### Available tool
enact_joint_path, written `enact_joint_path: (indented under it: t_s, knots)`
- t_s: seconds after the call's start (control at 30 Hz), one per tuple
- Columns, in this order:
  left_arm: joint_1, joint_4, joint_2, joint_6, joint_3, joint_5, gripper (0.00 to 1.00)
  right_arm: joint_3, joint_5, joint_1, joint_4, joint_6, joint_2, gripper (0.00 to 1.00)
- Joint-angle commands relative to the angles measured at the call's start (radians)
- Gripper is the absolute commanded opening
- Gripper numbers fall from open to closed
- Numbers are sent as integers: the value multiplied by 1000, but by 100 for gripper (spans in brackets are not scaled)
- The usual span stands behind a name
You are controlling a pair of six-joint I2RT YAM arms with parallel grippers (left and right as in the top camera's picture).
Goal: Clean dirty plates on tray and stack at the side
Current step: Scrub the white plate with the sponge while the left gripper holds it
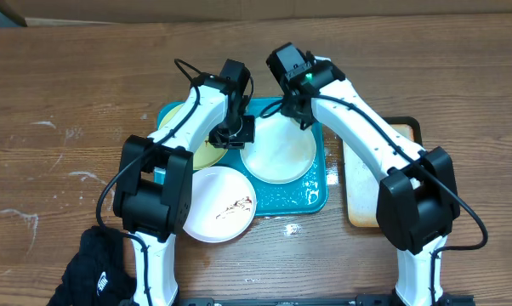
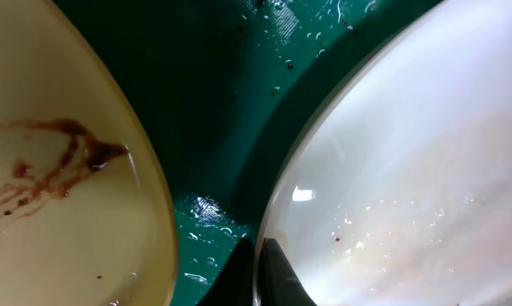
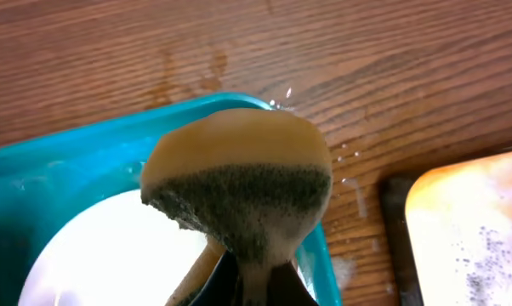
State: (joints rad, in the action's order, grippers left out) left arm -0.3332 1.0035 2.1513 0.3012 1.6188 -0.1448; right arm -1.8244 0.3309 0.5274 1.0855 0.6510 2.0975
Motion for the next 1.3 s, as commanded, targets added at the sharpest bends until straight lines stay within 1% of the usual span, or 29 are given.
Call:
enact_joint_path:
  t_s: [0.0, 0.13, 0.2, 0.37, 0.53, 0.6, 0.67, 0.87, 0.97, 1.07, 1.27]
  knots:
    - [6, 2, 3, 6, 17, 22, 4, -6, -75, 17, 13, 7, -12, 4]
    - [6, -15, 3, 7, 17, 18, 4, 39, -244, 35, -22, -56, -12, 4]
    - [6, -22, 3, 7, 17, 5, 4, 69, -296, 50, -50, -61, -11, 4]
    - [6, -27, 3, 10, 17, -37, 4, 164, -332, 79, -153, -40, -10, 4]
    - [6, -24, 3, 10, 17, -40, 4, 268, -382, 79, -252, -11, -10, 4]
    - [6, -21, 3, 10, 17, -40, 4, 294, -355, 78, -254, -11, -10, 4]
    - [6, -20, 3, 10, 17, -40, 4, 317, -289, 68, -239, -11, -10, 4]
    - [6, -20, 3, 10, 17, -40, 4, 314, -12, 0, -97, -18, -10, 4]
    - [6, -21, 3, 10, 17, -39, 4, 294, 69, -41, -32, -20, -10, 4]
    - [6, -20, 3, 10, 17, -39, 4, 262, 80, -64, 7, -36, -11, 4]
    - [13, -17, 3, 18, 17, -32, 4, 162, 60, -47, 40, -58, -26, 4]
